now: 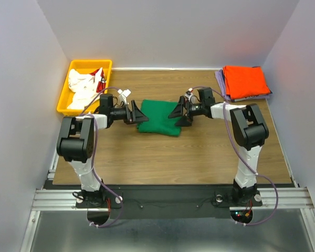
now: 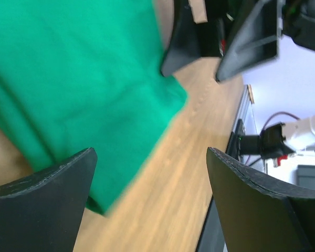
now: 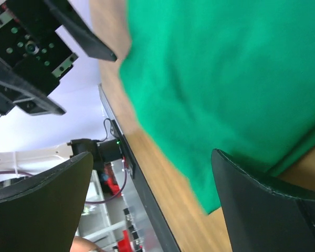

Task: Fold and stack the t-shirts
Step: Fold the tshirt

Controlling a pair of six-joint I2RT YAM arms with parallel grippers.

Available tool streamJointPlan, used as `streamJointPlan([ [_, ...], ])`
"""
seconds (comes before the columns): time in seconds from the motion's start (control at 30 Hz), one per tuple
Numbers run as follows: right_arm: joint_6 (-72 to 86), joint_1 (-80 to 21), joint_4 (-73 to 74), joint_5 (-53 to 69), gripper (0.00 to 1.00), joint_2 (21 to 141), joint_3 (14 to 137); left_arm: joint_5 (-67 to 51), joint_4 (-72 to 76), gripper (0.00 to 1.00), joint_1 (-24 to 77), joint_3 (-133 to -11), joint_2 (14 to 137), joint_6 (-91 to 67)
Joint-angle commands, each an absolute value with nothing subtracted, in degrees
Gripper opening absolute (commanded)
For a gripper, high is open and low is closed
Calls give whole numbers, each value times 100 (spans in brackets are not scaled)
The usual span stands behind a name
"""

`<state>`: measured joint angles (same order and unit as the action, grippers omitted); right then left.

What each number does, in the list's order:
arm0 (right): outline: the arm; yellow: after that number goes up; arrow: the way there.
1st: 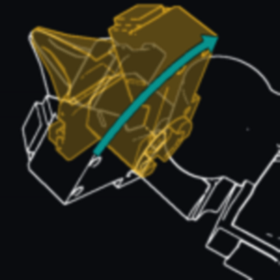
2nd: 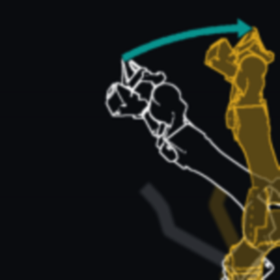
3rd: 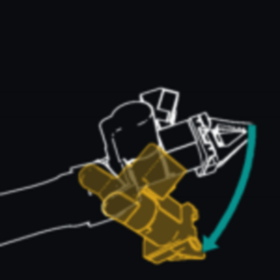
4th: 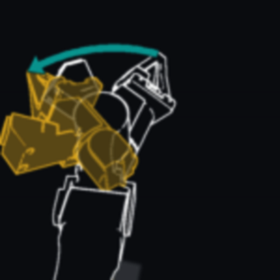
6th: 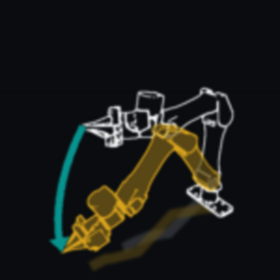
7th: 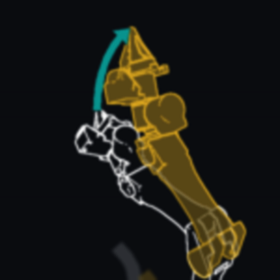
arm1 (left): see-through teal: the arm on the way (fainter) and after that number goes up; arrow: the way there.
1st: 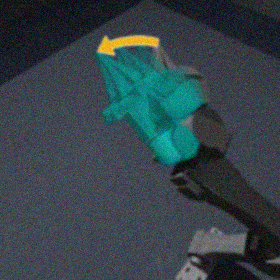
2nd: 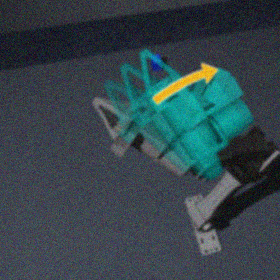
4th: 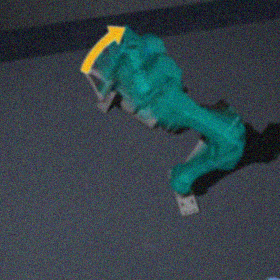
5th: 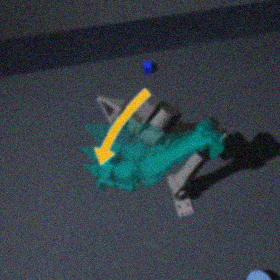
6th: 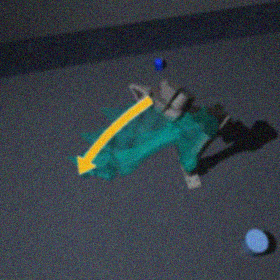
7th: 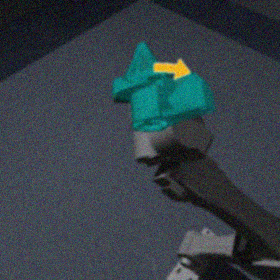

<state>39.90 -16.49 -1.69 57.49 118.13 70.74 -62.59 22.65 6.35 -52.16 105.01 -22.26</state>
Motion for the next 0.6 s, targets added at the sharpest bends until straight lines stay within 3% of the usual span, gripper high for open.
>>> streamJointPlan([
  [0.0,3744,-1801,-44,5976,100,11023,7058,-6644,2048,98,764,-5063,9642,-1881],
  [0.07,3875,-1915,-158,6029,100,10916,6935,-6688,2092,98,949,-4966,9510,-1995],
  [0.3,4219,-2338,-702,6073,97,11319,6601,-6680,2837,83,1345,-4790,10001,-2583],
  [0.57,4184,-2224,-844,5977,93,12322,6540,-6504,3138,81,976,-4922,11364,-2830],
])
